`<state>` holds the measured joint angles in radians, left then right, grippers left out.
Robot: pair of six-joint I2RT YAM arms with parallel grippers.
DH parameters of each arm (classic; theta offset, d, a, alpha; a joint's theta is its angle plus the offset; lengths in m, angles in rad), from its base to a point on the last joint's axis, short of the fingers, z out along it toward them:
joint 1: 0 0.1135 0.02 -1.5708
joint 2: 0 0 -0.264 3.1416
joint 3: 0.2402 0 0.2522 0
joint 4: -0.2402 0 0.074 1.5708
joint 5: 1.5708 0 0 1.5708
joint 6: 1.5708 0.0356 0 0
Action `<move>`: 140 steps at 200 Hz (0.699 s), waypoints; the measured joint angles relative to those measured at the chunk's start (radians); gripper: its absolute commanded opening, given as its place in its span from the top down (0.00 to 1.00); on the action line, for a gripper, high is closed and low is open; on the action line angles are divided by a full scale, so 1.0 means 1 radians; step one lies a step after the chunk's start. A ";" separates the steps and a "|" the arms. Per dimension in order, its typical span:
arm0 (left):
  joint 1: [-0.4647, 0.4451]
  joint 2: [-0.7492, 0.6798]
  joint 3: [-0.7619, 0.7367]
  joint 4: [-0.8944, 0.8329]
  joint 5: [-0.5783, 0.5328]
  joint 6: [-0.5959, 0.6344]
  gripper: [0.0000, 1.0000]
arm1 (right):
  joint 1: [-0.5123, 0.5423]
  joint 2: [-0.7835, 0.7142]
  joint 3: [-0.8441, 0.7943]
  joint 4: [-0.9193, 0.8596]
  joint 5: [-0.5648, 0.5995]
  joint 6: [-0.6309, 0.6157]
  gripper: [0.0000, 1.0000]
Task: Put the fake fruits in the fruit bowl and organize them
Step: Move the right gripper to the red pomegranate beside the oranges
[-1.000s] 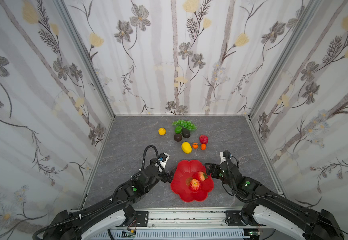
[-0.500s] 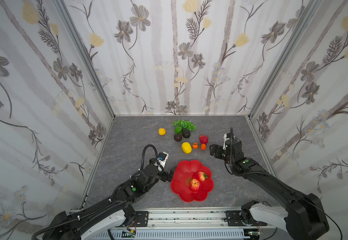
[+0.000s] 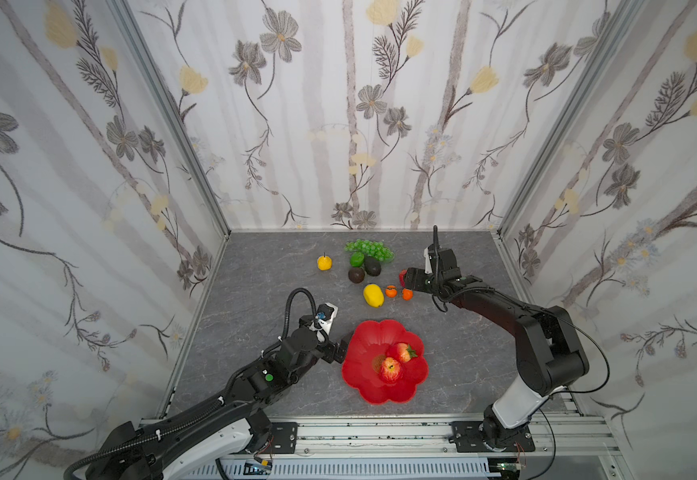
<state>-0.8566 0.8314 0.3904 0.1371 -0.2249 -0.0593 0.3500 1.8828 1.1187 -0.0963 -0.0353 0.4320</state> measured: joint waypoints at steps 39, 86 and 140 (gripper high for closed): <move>0.001 0.016 0.003 0.000 -0.001 0.000 0.00 | -0.025 0.119 0.109 -0.042 -0.010 -0.040 0.16; 0.001 0.046 0.008 0.000 -0.008 0.004 0.00 | -0.032 0.223 0.221 -0.098 -0.012 -0.083 0.18; 0.002 0.083 0.019 0.001 -0.012 0.008 0.00 | -0.033 0.298 0.279 -0.134 -0.049 -0.105 0.25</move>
<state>-0.8551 0.9146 0.4095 0.1383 -0.2371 -0.0517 0.3168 2.1807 1.3975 -0.2306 -0.0841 0.3271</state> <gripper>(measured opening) 0.996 0.771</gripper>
